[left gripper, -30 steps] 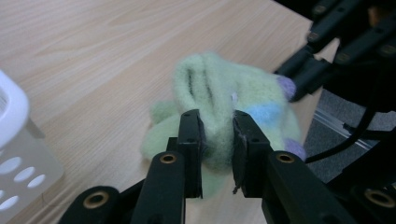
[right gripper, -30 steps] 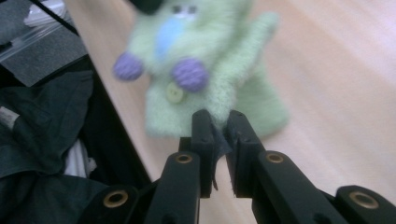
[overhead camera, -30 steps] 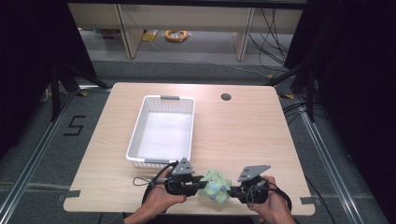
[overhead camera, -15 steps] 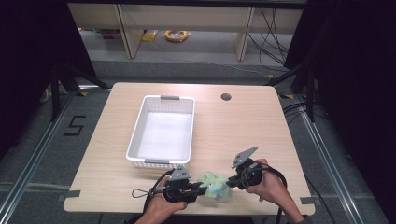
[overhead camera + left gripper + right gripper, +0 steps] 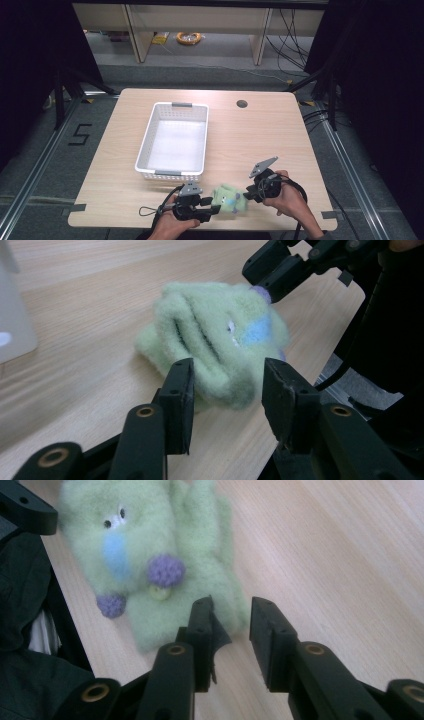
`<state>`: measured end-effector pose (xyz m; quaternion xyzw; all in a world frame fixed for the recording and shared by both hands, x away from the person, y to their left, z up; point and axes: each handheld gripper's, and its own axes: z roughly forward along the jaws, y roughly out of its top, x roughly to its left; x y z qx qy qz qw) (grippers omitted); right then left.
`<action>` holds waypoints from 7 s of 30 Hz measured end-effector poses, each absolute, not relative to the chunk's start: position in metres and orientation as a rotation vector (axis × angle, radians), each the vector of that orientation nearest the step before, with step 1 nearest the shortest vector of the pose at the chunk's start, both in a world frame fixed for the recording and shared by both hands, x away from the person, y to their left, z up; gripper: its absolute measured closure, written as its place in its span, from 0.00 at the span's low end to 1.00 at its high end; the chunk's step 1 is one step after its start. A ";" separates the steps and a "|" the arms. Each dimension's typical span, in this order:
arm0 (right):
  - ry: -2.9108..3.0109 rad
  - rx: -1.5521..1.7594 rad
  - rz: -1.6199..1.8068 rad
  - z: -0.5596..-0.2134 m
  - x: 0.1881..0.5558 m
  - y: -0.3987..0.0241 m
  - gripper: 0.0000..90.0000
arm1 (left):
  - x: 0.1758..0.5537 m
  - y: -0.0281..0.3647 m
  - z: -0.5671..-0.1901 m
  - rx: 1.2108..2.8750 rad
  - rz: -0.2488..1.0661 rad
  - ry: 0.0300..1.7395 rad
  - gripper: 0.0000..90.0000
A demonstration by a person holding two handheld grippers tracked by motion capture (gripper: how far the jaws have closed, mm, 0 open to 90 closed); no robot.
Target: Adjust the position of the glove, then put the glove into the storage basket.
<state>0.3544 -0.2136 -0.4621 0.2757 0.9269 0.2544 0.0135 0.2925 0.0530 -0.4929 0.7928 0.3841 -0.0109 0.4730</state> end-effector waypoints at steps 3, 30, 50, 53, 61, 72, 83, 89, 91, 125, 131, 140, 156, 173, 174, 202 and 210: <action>2.829 0.928 0.829 -0.459 0.351 -0.218 0.69 | 0.292 0.060 -0.491 1.922 -0.032 0.942 0.58; 2.626 1.346 1.008 -0.487 0.335 -0.219 0.48 | 0.326 0.053 -0.506 1.947 -0.085 1.086 0.47; 2.684 1.405 1.127 -0.499 0.338 -0.223 0.60 | 0.325 0.040 -0.515 1.988 -0.160 1.036 0.64; 2.692 1.392 1.153 -0.500 0.338 -0.223 0.66 | 0.325 0.040 -0.515 1.981 -0.167 1.024 0.70; 2.722 1.300 1.200 -0.499 0.337 -0.224 0.80 | 0.322 0.038 -0.511 2.001 -0.123 0.979 0.79; 2.720 1.247 1.184 -0.494 0.334 -0.222 0.82 | 0.319 0.043 -0.506 2.008 -0.121 0.933 0.84; 2.728 1.171 1.213 -0.487 0.333 -0.221 0.82 | 0.315 0.046 -0.499 1.988 -0.126 0.921 0.85; 2.724 1.162 1.250 -0.479 0.331 -0.221 0.83 | 0.313 0.048 -0.492 1.977 -0.136 0.906 0.85; 2.722 1.148 1.249 -0.474 0.331 -0.221 0.83 | 0.312 0.050 -0.488 1.974 -0.133 0.893 0.85; 2.675 1.063 1.371 -0.398 0.375 -0.159 0.83 | 0.345 0.122 -0.403 1.934 -0.054 0.916 0.84; 2.677 1.024 1.343 -0.387 0.393 -0.134 0.83 | 0.359 0.148 -0.397 1.910 -0.059 0.970 0.84; 2.714 1.036 1.319 -0.383 0.420 -0.097 0.83 | 0.382 0.181 -0.400 1.890 -0.067 1.068 0.84; 2.773 1.131 1.178 -0.416 0.450 -0.057 0.82 | 0.414 0.204 -0.431 1.918 -0.106 1.196 0.83; 2.814 1.190 1.059 -0.437 0.455 -0.047 0.82 | 0.422 0.200 -0.447 1.987 -0.094 1.263 0.82; 2.813 1.186 1.046 -0.438 0.455 -0.045 0.82 | 0.422 0.200 -0.448 1.987 -0.093 1.265 0.82; 2.811 1.184 0.866 -0.444 0.457 -0.032 0.66 | 0.422 0.195 -0.432 2.015 0.044 1.246 0.64; 2.779 1.169 0.883 -0.435 0.458 -0.035 0.65 | 0.415 0.194 -0.422 1.986 0.065 1.215 0.62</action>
